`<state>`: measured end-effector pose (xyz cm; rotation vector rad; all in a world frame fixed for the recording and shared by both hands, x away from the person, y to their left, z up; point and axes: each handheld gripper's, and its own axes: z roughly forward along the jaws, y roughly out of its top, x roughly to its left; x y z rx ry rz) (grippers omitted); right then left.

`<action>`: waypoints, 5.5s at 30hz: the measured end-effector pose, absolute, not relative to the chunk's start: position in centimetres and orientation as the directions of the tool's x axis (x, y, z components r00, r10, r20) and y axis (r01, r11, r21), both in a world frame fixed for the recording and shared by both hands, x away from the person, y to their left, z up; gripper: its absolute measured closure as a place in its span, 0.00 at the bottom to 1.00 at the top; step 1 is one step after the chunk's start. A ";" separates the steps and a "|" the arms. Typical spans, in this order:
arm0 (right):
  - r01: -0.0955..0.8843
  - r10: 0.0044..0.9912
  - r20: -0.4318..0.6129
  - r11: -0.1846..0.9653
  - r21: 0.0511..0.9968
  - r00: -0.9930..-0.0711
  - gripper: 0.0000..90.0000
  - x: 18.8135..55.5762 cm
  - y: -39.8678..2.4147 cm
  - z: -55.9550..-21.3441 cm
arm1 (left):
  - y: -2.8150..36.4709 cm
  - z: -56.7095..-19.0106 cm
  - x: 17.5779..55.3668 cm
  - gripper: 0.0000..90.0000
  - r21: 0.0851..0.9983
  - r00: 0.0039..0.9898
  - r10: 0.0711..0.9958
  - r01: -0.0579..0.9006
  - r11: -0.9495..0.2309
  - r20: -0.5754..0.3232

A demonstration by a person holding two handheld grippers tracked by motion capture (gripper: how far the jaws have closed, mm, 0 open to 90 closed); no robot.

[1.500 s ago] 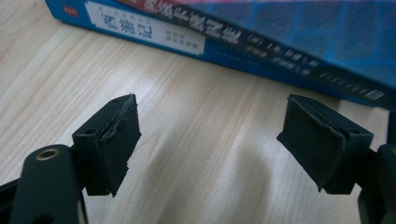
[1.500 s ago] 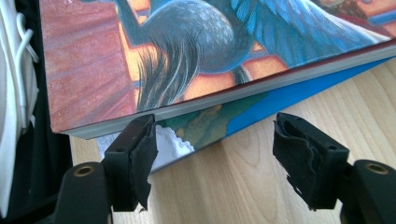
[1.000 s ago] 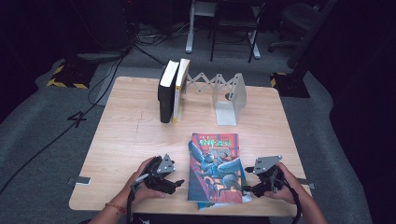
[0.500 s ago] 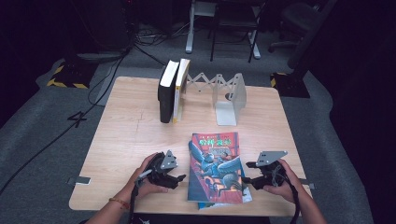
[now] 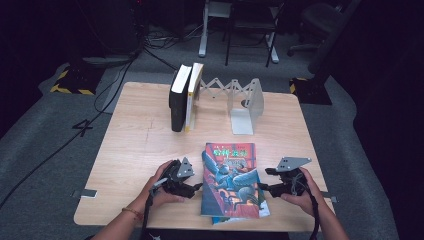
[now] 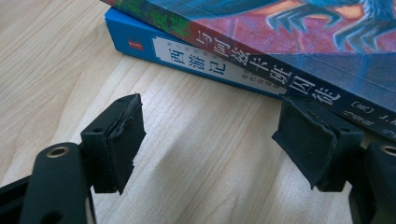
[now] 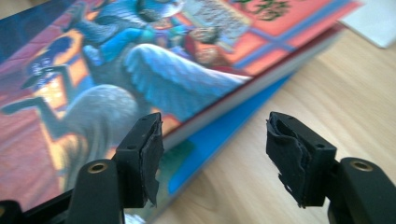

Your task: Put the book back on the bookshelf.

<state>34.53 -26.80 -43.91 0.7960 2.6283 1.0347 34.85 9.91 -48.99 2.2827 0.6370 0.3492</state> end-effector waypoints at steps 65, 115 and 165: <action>0.409 0.414 0.217 0.461 0.788 -0.884 0.86 39.6 -21.6 -44.9 | 9.8 -49.2 39.3 0.31 0.718 0.775 0.628 0.397 -0.571 0.071; 0.175 0.413 0.018 0.345 0.922 -0.911 0.88 39.9 -21.9 -37.6 | 10.0 -39.5 42.4 1.00 0.884 0.884 0.467 0.189 -0.427 0.036; -0.031 0.514 -0.179 0.284 0.958 -0.839 0.93 34.9 -24.7 -37.2 | 6.2 -42.3 35.2 0.34 0.849 0.904 0.405 0.316 -0.423 -0.135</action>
